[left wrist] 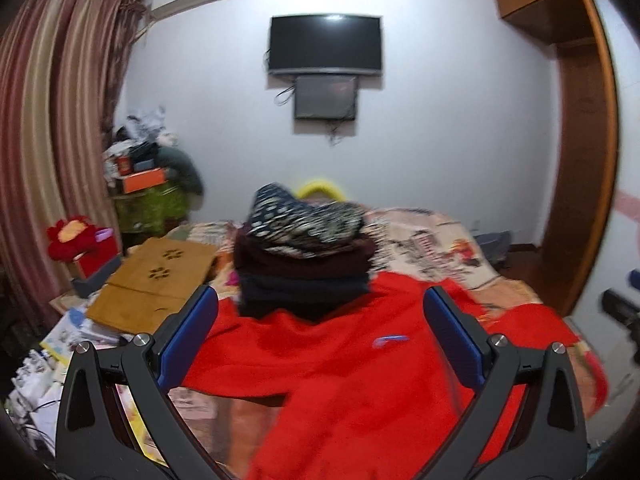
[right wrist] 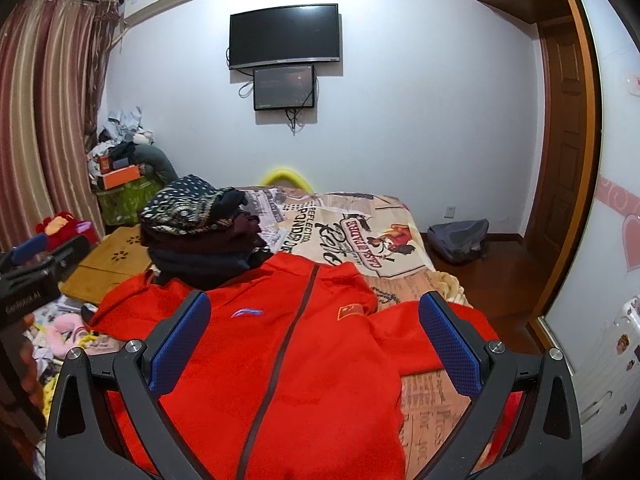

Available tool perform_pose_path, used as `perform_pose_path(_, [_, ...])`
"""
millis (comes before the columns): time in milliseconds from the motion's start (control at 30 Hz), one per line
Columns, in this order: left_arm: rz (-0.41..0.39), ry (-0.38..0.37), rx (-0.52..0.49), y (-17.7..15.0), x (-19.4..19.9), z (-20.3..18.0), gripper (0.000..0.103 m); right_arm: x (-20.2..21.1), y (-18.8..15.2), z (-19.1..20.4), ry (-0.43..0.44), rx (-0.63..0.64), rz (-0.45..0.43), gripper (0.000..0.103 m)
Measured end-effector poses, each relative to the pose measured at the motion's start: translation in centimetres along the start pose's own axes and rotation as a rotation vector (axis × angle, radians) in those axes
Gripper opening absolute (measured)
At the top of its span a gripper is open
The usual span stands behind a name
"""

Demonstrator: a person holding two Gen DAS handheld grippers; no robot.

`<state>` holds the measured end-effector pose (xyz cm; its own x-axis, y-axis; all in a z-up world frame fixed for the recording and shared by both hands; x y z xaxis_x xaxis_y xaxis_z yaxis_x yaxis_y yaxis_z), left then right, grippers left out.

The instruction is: Fold large clothes

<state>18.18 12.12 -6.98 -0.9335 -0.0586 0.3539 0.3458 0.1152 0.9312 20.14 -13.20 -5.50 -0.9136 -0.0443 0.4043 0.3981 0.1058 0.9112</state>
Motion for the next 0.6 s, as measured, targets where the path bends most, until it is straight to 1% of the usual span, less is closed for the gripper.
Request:
perform_pose_path(67, [0.029,0.029,0.022,-0.3,-1.7,2.1,0.103,-1.1,0.2,-0.1,-0.009,0.003,0.006,0.103])
perform_pose_path(200, [0.103,0.064,0.103,-1.6,-5.3,7.6,0.103,-4.0,0.7,-0.5,-0.016,0.017,0.026,0.103])
perform_pose_path(267, [0.155,0.099,0.134,-2.5,-7.4,10.9,0.103,-5.4,1.1,-0.5,-0.013,0.035,0.039,0.103])
perform_pose_path(367, [0.236,0.168,0.138,-4.3,-10.4,15.4,0.103,-7.8,1.5,-0.5,-0.007,0.062,0.063,0.103])
perform_pose_path(433, [0.298,0.216,0.132,-6.0,-12.3,18.2,0.103,-9.3,1.6,-0.3,-0.003,0.078,0.078,0.103])
perform_pose_path(467, [0.325,0.230,0.132,-6.8,-13.2,19.0,0.103,-9.9,1.6,-0.2,-0.002,0.086,0.084,0.103])
perform_pose_path(600, [0.469,0.260,0.149,-11.6,-17.3,23.0,0.103,-13.4,0.8,0.7,0.003,0.138,0.145,0.103])
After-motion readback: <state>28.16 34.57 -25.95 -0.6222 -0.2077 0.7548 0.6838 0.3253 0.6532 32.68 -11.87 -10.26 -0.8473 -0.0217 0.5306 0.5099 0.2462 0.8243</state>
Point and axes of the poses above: each gripper's, at about its wrist camera, not at the fingertips, and x roughly against the way its jaws point, z to its left, y to its top, the point moved 10 cm from there along -x, roughly the way its jaws point, and after that the axes turned 12 degrees about -y, right-handed, at the moved point
